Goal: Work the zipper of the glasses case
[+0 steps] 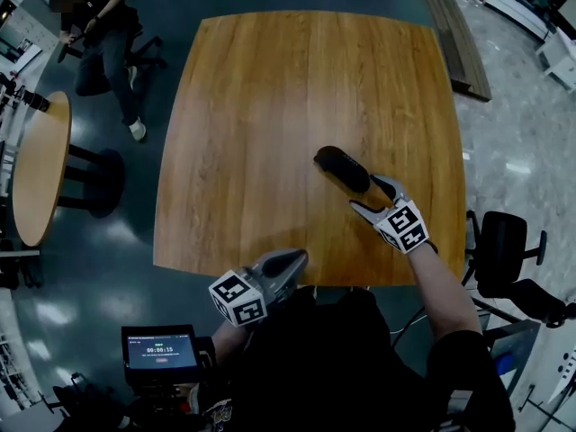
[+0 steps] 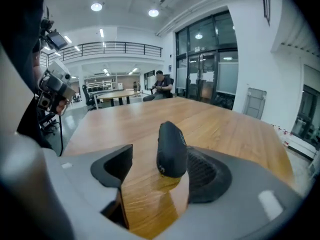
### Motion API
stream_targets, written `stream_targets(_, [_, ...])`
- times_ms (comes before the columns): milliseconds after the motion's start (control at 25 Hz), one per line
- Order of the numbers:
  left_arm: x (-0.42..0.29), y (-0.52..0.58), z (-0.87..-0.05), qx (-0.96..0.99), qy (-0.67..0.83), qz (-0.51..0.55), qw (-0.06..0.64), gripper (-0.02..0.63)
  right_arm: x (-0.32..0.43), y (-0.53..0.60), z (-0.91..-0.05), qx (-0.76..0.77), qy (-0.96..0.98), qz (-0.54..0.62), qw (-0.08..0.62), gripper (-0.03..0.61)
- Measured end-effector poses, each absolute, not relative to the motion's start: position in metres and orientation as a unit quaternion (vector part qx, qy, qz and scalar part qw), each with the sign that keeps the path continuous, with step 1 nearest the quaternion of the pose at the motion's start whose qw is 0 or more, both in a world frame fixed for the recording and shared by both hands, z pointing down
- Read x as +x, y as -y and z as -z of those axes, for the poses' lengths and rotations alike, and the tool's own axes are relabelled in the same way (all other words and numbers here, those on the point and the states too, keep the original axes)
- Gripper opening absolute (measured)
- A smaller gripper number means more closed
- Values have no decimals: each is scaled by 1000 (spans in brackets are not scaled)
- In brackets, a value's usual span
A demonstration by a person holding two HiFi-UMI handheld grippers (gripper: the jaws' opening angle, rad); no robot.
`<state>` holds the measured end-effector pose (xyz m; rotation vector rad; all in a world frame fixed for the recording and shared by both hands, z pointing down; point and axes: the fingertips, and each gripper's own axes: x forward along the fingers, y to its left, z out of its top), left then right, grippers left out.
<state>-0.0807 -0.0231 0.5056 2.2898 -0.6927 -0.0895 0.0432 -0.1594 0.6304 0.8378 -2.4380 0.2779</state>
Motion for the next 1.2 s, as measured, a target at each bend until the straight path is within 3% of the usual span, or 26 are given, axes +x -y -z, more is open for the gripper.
stream_targets(160, [-76, 26, -507, 897, 238, 40, 370, 0, 57, 137, -587, 380, 896, -121, 195, 280])
stream_targets(240, [-71, 29, -510, 899, 226, 42, 373, 0, 64, 131, -590, 404, 884, -122, 199, 268])
stream_targets(480, [-57, 28, -512, 896, 225, 48, 379, 0, 69, 149, -640, 389, 818, 70, 418, 290])
stream_targets(600, [-65, 21, -511, 894, 239, 43, 377, 0, 54, 164, -652, 340, 809, 140, 458, 319])
stream_targets(720, [-82, 16, -520, 882, 272, 39, 382, 0, 40, 175, -665, 305, 810, 165, 472, 289])
stream_targets(920, [-103, 13, -524, 865, 313, 46, 389, 0, 33, 188, -650, 325, 837, 115, 424, 238])
stream_targets(1080, [-98, 21, -521, 862, 318, 57, 390, 0, 19, 183, -639, 281, 909, -123, 282, 241])
stream_targets(1200, [-87, 28, -517, 864, 309, 63, 393, 0, 21, 188, -633, 242, 903, -280, 219, 238])
